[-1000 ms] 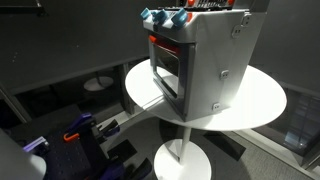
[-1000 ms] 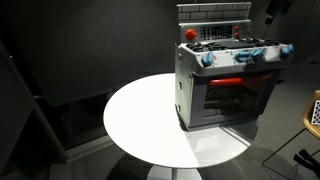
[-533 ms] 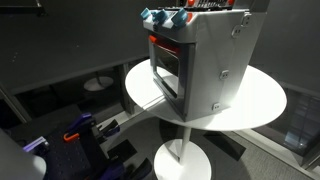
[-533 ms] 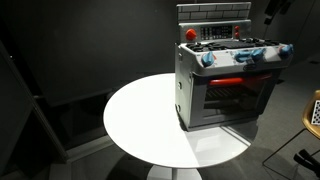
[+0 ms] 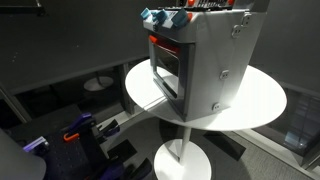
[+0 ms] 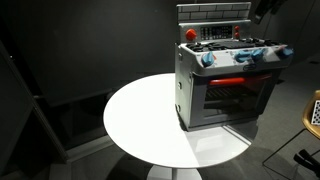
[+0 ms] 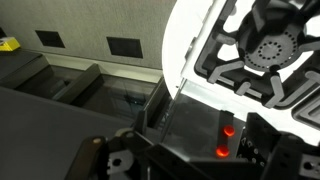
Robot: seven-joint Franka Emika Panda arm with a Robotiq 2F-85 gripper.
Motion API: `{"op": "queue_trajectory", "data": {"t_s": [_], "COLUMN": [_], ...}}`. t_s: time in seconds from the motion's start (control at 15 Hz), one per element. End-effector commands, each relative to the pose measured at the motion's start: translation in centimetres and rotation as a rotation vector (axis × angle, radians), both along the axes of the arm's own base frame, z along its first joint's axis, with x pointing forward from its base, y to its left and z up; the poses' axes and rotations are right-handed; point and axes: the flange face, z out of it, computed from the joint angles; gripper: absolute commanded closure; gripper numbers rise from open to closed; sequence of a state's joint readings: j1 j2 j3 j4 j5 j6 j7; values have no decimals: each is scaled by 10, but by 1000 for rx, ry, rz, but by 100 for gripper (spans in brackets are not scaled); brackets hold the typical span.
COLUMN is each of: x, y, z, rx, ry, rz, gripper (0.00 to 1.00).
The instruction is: Press the orange button on the stove
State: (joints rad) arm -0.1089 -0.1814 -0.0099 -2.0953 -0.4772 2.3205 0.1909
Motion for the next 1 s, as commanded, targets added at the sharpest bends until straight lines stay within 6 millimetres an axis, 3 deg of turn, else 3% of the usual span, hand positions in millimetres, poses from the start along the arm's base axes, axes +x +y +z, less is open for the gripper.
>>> {"op": "queue_trajectory", "data": {"t_s": [0.0, 0.93], "x": [19, 61], "y": [-3, -12], "z": [-3, -24], "rx": [-23, -27], "ry": [-63, -151], "rz": [1, -25], "gripper": [0, 0]}}
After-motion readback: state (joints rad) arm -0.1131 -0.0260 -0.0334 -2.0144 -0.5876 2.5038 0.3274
